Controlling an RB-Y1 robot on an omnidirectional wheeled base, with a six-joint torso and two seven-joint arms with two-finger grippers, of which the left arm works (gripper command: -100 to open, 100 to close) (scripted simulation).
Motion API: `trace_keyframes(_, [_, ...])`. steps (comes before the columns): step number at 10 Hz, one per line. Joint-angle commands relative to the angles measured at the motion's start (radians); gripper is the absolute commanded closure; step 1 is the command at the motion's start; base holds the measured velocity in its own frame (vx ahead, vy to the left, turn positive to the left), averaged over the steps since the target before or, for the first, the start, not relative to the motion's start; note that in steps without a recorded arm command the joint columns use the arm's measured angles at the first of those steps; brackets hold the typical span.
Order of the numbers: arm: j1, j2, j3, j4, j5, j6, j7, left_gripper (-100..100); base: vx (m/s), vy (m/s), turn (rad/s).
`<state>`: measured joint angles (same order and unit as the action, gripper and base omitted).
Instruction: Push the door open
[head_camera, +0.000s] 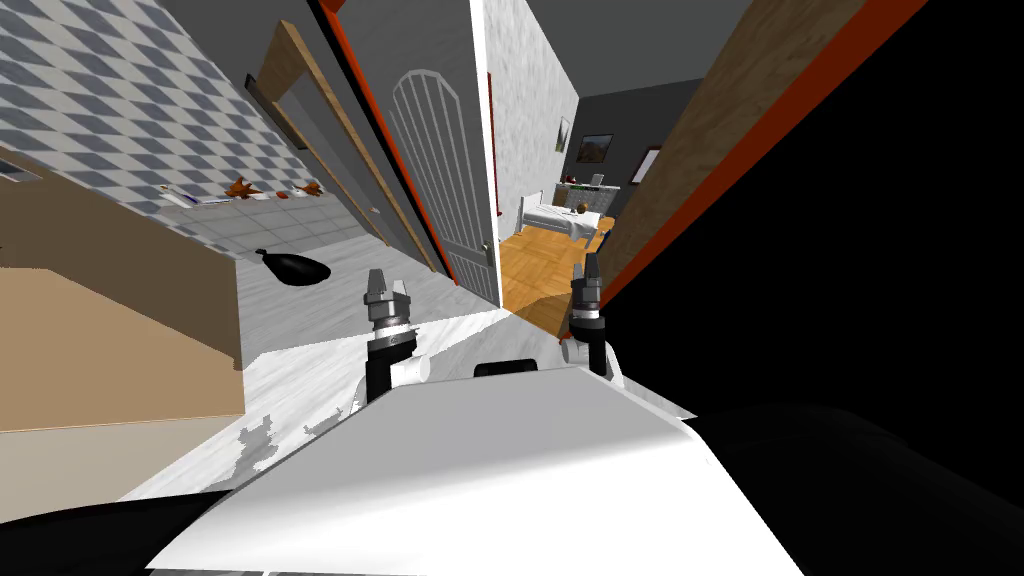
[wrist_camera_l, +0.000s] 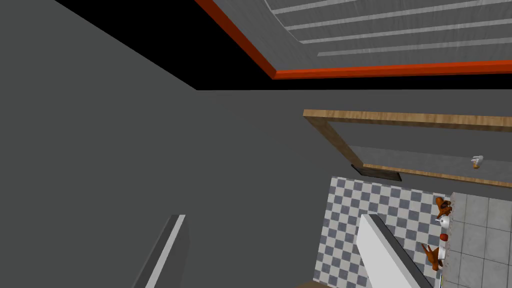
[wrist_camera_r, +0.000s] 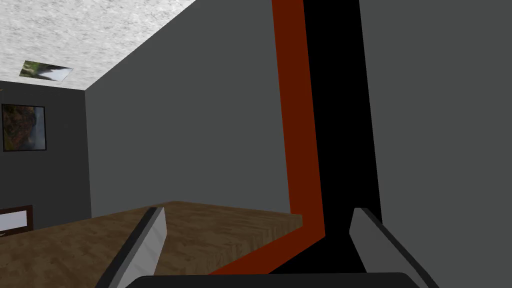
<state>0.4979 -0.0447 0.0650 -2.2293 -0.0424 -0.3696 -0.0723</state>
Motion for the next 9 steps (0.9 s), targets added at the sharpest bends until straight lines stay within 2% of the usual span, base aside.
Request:
trace_keyframes(1, [-0.019,0.013,-0.014,0.035,0.001,0.004,0.006,-100,0.089,0.055,-0.082])
trace_keyframes(5, [-0.068,0.040,-0.050,0.126,0.005,0.013,0.021,-100,0.164,0.093,-0.102])
trace_keyframes(9, [-0.112,0.060,-0.083,0.210,0.009,0.021,0.035,-100,0.097,0.083,-0.085])
